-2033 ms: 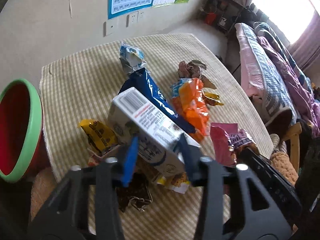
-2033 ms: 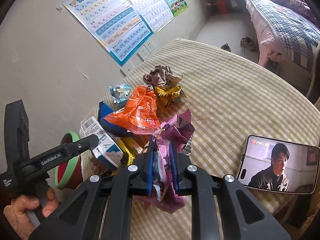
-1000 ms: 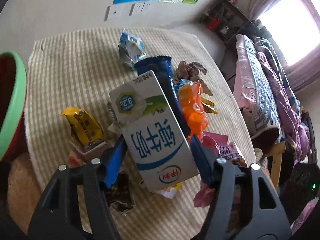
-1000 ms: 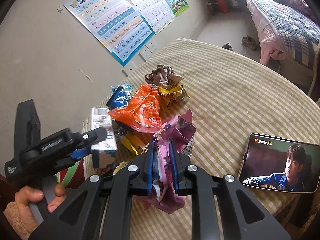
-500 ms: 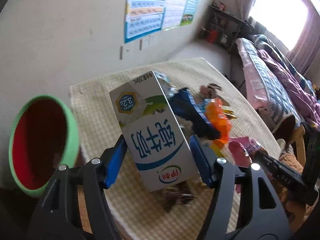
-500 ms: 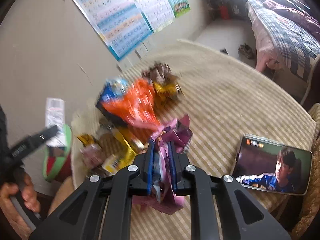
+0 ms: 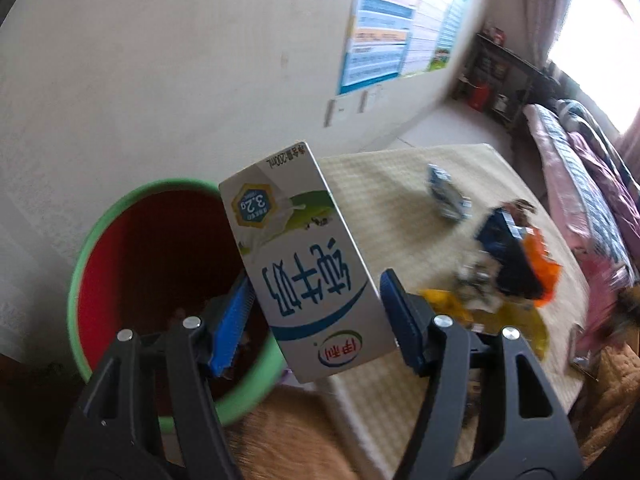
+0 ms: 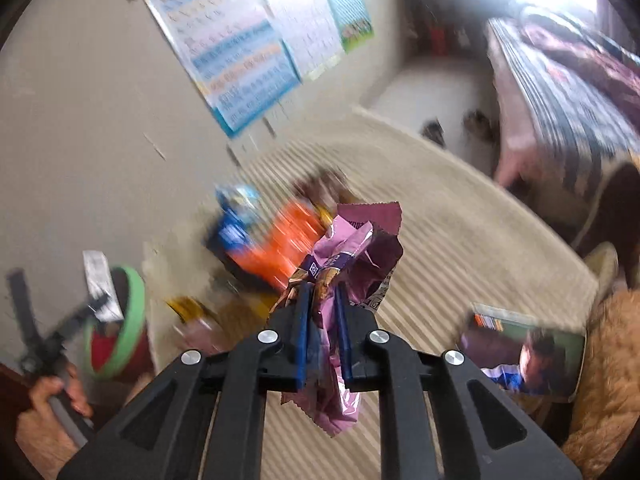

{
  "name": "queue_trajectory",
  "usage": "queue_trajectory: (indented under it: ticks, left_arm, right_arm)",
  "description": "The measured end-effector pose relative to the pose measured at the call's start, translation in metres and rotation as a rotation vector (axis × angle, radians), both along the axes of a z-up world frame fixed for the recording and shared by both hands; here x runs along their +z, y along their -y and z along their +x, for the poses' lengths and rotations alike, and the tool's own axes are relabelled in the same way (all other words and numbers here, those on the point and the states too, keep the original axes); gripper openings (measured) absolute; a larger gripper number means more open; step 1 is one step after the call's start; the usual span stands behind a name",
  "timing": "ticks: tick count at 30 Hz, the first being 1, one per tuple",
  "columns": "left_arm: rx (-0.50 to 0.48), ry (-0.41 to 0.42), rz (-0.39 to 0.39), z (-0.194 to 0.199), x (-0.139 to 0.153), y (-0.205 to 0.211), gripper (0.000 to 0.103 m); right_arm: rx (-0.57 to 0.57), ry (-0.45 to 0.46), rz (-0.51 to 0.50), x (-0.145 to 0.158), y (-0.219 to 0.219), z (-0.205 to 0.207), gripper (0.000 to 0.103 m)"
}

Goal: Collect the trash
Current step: 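Drop the milk carton and pink wrapper into the red bucket with both grippers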

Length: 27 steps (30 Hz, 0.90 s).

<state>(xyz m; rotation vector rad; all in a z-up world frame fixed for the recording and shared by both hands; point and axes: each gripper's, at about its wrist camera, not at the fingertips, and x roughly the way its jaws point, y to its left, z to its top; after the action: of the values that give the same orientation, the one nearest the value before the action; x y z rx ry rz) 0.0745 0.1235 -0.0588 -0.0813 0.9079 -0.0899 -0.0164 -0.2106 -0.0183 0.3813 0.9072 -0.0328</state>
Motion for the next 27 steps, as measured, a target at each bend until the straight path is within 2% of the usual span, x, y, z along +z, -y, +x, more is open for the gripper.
queue_trajectory:
  ticks: [2,7,11,17,21,24,25,27]
  left_arm:
    - [0.025,-0.013,0.007,0.005,-0.006,-0.015,0.062]
    - [0.098,-0.059,0.011,0.019,-0.022,-0.057,0.062]
    - [0.136,-0.084,0.056,0.023,-0.034,-0.085,0.062]
    - [0.193,-0.160,0.088,0.026,-0.053,-0.121,0.062]
    - [0.214,-0.191,0.092,0.027,-0.062,-0.132,0.063]
    - [0.230,-0.206,0.092,0.027,-0.066,-0.136,0.068]
    - [0.235,-0.207,0.091,0.026,-0.067,-0.137,0.075]
    - [0.246,-0.206,0.089,0.024,-0.067,-0.139,0.078]
  right_arm:
    - [0.055,0.040,-0.002,0.016,-0.023,0.023,0.012]
    - [0.250,0.073,0.045,0.024,-0.101,0.089,0.013]
    - [0.451,0.062,0.113,0.010,-0.183,0.132,0.013]
    - [0.695,0.014,0.178,-0.023,-0.278,0.155,0.013]
    - [0.763,-0.017,0.186,-0.042,-0.313,0.166,0.014]
    - [0.780,-0.043,0.199,-0.049,-0.322,0.171,0.017]
    - [0.776,-0.048,0.200,-0.051,-0.323,0.173,0.020]
    - [0.773,-0.055,0.212,-0.052,-0.325,0.172,0.030]
